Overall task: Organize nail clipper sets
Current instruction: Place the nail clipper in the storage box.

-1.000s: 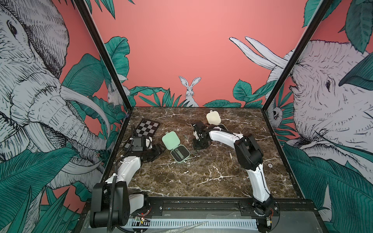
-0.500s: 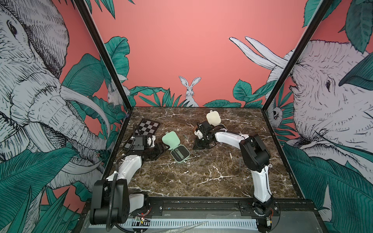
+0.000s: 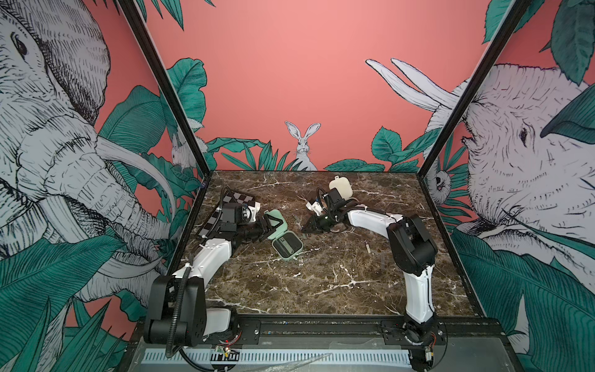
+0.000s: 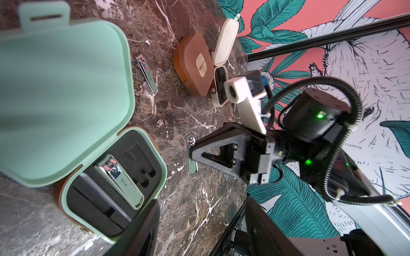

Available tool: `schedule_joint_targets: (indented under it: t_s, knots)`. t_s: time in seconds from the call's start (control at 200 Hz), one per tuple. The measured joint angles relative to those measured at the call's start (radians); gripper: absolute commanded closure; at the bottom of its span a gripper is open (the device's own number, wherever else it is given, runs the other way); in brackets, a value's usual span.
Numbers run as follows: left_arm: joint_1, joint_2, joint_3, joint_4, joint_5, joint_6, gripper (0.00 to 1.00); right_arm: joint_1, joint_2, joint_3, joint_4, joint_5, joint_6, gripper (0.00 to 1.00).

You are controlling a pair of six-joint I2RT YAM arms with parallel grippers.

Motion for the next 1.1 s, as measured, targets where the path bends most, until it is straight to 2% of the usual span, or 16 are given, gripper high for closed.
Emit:
schedule_joint_targets:
  t_s: [0.22, 0.46, 0.765, 1.1]
  knots:
    - [0.0, -0.002, -0.02, -0.034, -0.024, 0.016, 0.36, 0.005, 0.007, -0.03, -0.015, 0.001, -0.011, 0.97]
    - [0.0, -0.002, -0.033, -0.039, -0.042, 0.029, 0.36, 0.071, 0.084, 0.185, -0.171, 0.017, -0.124, 0.97]
    - [0.0, -0.002, -0.04, -0.047, -0.054, 0.041, 0.35, 0.135, 0.217, 0.399, -0.351, 0.097, -0.215, 0.97]
    - [0.0, -0.002, -0.04, -0.066, -0.059, 0.056, 0.35, 0.146, 0.285, 0.487, -0.454, 0.156, -0.258, 0.94]
